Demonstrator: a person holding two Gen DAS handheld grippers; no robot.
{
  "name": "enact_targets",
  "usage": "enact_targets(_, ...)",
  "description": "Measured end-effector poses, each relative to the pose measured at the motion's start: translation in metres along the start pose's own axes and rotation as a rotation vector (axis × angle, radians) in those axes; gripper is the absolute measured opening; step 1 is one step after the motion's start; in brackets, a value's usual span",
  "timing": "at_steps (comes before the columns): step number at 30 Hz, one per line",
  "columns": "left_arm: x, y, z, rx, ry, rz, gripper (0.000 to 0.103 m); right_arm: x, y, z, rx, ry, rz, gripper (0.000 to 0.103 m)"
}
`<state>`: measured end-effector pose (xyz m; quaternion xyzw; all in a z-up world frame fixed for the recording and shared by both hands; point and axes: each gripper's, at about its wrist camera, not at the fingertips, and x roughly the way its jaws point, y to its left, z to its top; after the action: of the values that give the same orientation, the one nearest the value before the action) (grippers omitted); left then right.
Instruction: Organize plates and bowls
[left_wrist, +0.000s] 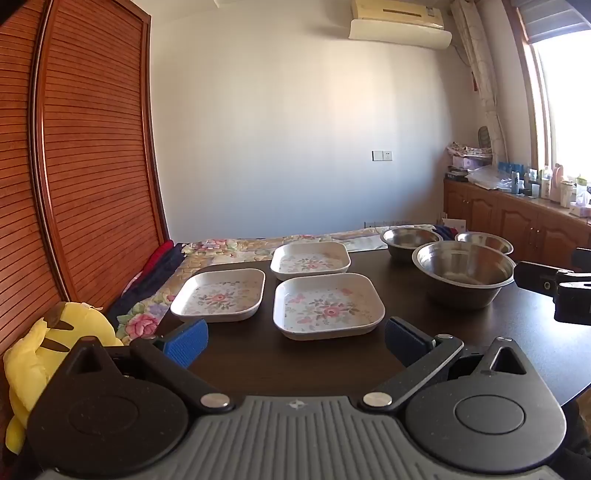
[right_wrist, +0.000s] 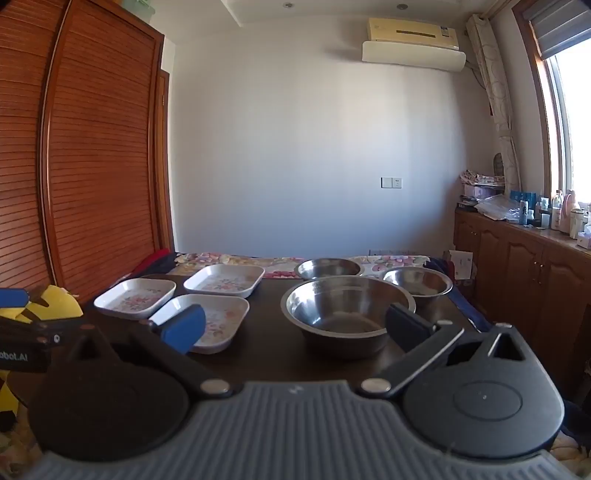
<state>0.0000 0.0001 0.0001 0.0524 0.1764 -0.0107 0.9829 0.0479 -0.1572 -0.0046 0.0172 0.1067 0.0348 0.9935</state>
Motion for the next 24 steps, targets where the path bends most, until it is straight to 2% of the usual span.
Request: enact_targets(24, 0.0015, 0.0025, -0.0011, -0.001, 0.0, -0.001, 0.103, -0.0036, -0.0045, -0.0021, 0.004, -0.002, -0.006, 0.103)
